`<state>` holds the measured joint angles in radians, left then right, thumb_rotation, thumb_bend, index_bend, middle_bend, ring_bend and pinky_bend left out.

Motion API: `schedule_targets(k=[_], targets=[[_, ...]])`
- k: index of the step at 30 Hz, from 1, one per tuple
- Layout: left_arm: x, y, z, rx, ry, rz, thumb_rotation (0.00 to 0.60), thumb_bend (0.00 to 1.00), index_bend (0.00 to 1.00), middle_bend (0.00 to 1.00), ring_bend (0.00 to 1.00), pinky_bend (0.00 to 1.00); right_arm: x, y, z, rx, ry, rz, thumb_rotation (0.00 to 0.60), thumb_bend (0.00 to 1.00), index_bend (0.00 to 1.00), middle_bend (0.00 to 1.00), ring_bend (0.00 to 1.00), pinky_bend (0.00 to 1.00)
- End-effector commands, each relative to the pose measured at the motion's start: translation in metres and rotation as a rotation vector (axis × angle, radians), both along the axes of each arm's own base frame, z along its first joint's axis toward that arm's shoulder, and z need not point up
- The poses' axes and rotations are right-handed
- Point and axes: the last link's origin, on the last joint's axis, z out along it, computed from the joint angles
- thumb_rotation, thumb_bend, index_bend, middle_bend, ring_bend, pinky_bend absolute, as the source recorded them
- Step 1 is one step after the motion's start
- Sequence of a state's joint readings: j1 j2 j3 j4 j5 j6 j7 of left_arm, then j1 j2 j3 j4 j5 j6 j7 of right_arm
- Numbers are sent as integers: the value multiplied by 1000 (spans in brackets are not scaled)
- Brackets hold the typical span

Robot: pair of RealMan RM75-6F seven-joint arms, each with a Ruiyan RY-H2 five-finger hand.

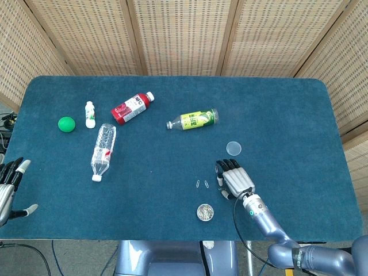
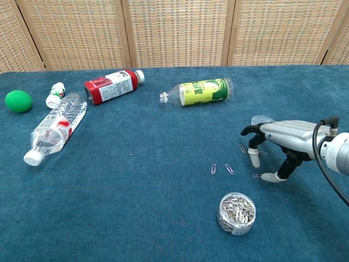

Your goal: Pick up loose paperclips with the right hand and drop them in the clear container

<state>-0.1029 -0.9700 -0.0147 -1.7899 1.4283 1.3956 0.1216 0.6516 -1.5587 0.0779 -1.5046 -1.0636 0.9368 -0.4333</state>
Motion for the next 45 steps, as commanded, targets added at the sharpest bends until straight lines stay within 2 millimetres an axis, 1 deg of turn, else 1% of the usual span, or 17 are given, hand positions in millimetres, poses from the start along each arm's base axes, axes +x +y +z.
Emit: schedule_targets(k=[1,10,25,30,37,43,45], targets=[[0,0,0,1,0,0,600,0,0,0,0,0,0,0,-1,2,0,-2,600,303,514,67,0,0],[0,0,0,0,0,0,600,0,0,0,0,0,-7,0,-6,10,13,-15,600,328,514,67,0,0],[0,0,-1,-4,0,3,600,0,0,0,0,0,-13,-2,-11,14,29,-23,600,337,514,67,0,0],[0,0,-1,-3,0,2,600,0,0,0,0,0,-11,-2,-13,18,33,-18,600,402,541,67,0,0],[0,0,-1,-4,-1,3,600,0,0,0,0,0,-8,-3,-15,18,44,-9,600,457,567,67,0,0],[0,0,-1,-3,-2,3,600,0,0,0,0,0,-8,-5,-16,14,47,-16,600,567,580,67,0,0],[0,0,-1,-3,-1,3,600,0,0,0,0,0,-8,-5,-16,12,47,-17,600,620,582,67,0,0]])
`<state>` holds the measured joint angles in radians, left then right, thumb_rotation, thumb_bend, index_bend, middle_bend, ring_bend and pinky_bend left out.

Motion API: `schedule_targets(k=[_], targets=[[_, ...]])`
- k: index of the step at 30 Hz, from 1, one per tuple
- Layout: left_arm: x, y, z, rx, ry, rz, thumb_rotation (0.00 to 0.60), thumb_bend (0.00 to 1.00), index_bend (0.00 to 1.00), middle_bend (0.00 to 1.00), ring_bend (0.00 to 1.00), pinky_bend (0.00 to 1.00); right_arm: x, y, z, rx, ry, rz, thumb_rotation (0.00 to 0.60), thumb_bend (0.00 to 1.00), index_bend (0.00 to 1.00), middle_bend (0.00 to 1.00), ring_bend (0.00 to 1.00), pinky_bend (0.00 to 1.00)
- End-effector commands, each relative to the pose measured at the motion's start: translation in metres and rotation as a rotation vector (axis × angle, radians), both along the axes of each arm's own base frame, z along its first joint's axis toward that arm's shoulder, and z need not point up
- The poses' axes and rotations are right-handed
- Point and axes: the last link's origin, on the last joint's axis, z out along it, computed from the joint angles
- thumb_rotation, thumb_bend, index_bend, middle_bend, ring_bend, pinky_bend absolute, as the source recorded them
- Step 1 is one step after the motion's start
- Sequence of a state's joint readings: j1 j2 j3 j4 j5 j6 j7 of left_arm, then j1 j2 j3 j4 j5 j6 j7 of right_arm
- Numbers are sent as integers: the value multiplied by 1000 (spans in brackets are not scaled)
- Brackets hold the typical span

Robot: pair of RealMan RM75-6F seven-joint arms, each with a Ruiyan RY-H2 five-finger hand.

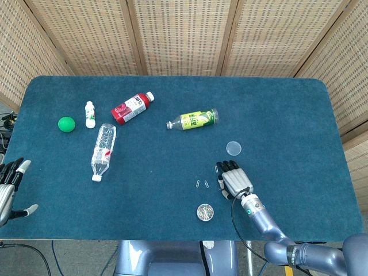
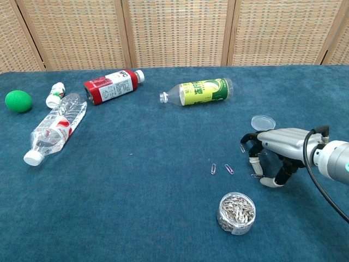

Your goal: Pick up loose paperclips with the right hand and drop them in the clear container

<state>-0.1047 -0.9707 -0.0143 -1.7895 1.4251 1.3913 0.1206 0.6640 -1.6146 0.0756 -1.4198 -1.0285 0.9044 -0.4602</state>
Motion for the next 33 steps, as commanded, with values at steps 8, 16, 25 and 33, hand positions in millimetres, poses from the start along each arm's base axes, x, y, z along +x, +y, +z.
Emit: schedule_targets(k=[8,16,25,33], targets=[[0,0,0,-1,-2,0,600,0,0,0,0,0,5,-1,4,-8,-11,9,600,696,602,73,0,0],[1,-1,1,1,-5,-1,600,0,0,0,0,0,10,1,6,-10,-22,20,600,697,612,80,0,0],[1,-1,1,0,-5,-3,600,0,0,0,0,0,25,8,22,-10,-55,73,600,697,614,80,0,0],[2,-1,1,1,-3,-4,600,0,0,0,0,0,56,41,39,64,-97,229,600,697,615,83,0,0]])
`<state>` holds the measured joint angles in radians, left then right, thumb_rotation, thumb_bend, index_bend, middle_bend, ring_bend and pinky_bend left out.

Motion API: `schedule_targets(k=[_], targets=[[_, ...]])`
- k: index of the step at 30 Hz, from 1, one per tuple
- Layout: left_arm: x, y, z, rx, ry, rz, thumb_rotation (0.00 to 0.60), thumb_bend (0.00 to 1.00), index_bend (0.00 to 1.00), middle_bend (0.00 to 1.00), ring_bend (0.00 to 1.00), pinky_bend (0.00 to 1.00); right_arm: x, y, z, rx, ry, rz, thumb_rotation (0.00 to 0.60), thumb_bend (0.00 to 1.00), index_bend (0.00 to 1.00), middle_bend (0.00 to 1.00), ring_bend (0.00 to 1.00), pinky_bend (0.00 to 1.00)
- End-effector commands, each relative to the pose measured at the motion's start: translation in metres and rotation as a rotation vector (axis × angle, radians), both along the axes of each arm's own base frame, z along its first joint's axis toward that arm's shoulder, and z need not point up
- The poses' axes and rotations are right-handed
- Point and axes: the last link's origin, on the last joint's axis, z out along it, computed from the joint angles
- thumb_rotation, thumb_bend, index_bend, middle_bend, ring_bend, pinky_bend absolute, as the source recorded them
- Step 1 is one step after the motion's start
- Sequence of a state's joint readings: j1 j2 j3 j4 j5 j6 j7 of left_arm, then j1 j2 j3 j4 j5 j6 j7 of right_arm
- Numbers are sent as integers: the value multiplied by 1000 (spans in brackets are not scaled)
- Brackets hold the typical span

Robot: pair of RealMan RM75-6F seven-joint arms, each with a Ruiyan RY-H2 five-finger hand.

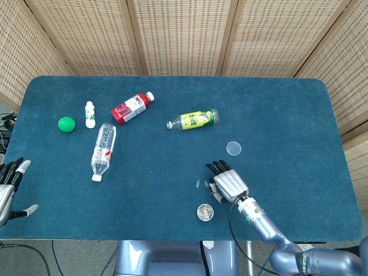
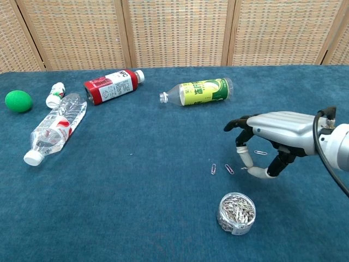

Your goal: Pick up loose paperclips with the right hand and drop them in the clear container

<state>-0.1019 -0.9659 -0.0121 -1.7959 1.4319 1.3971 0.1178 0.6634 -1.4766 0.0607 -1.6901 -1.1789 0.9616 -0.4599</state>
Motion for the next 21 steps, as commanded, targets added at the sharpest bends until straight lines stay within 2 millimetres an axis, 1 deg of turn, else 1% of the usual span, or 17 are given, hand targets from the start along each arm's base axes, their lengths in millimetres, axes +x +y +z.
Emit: schedule_targets(k=[1,3,5,9,19,20,21], targets=[[0,0,0,0,1,0,600,0,0,0,0,0,9,17,7,32,-2,71,600,697,615,83,0,0],[0,0,-1,-1,2,0,600,0,0,0,0,0,12,23,6,51,-4,89,600,697,615,84,0,0],[0,-1,-2,-6,4,0,600,0,0,0,0,0,19,33,1,84,-9,115,600,697,616,85,0,0],[1,-1,-2,-5,3,-1,600,0,0,0,0,0,25,40,-8,106,-4,130,600,697,615,85,0,0],[0,-1,-1,-5,-1,1,600,0,0,0,0,0,22,37,-20,109,34,105,600,697,615,85,0,0],[0,-1,-1,-5,-1,2,600,0,0,0,0,0,21,36,-21,110,38,102,600,690,615,85,0,0],[0,0,0,-5,-2,3,600,0,0,0,0,0,21,37,-21,112,43,100,600,636,594,86,0,0]])
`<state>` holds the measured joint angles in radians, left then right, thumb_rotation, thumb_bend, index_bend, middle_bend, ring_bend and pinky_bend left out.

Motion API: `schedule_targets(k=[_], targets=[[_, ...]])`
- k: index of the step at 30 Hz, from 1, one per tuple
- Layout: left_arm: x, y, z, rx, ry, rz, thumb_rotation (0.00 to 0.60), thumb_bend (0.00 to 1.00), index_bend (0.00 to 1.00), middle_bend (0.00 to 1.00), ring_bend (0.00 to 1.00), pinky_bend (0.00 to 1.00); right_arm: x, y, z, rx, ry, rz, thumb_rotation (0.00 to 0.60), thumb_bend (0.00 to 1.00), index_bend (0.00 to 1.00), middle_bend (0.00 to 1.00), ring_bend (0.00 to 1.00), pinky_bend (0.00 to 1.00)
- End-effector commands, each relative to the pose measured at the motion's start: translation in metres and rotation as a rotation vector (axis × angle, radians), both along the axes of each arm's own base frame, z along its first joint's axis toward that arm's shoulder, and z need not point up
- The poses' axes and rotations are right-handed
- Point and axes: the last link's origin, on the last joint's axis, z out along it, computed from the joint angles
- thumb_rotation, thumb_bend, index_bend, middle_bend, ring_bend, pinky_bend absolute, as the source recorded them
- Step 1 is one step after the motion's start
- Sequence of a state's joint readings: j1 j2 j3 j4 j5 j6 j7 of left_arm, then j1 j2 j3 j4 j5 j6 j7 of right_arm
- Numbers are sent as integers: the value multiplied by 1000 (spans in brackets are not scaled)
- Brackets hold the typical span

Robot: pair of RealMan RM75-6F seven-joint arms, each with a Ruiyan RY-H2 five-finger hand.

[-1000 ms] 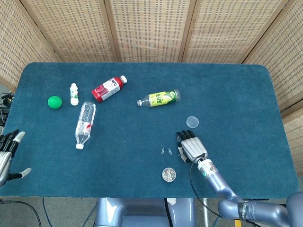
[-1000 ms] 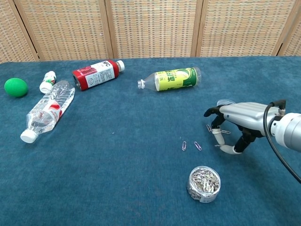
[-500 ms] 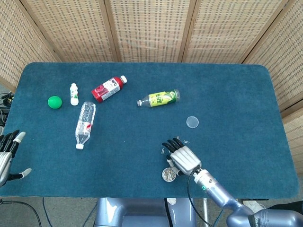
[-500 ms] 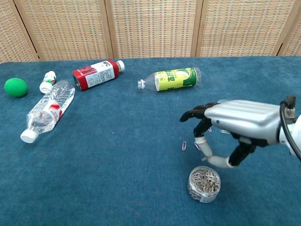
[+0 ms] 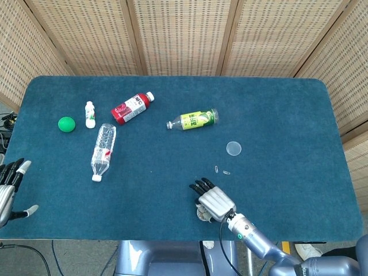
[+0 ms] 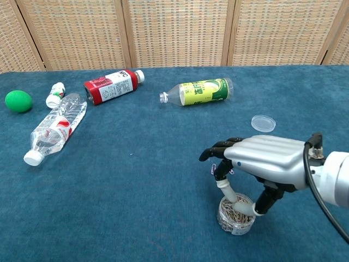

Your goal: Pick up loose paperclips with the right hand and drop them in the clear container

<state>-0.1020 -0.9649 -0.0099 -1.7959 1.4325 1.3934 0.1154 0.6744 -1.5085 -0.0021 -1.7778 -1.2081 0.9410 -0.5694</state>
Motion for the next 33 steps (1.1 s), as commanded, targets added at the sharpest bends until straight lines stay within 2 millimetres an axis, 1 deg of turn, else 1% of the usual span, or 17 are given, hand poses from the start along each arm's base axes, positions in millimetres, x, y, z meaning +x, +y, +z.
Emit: schedule_targets(k=[1,3,5,12,20,22,26,33], targets=[[0,0,0,1,-1,0,600,0,0,0,0,0,-1,0,-2,5,13,-4,600,577,571,86,0,0],[0,0,0,1,-2,2,600,0,0,0,0,0,-2,1,-2,15,25,-8,600,373,503,87,0,0],[0,0,0,1,-2,1,600,0,0,0,0,0,-2,0,-2,15,28,-10,600,314,495,87,0,0],[0,0,0,0,-2,0,600,0,0,0,0,0,0,-3,1,-4,16,-21,600,300,491,87,0,0],[0,0,1,3,-4,1,600,0,0,0,0,0,5,-7,9,-29,-12,-20,600,301,489,87,0,0],[0,0,1,3,-7,1,600,0,0,0,0,0,7,-20,18,-83,-46,-45,600,301,489,87,0,0],[1,-1,2,5,-11,-1,600,0,0,0,0,0,3,-37,22,-130,-57,-80,600,302,489,87,0,0],[0,0,5,11,-16,0,600,0,0,0,0,0,0,-61,13,-148,-67,-139,600,302,489,87,0,0]])
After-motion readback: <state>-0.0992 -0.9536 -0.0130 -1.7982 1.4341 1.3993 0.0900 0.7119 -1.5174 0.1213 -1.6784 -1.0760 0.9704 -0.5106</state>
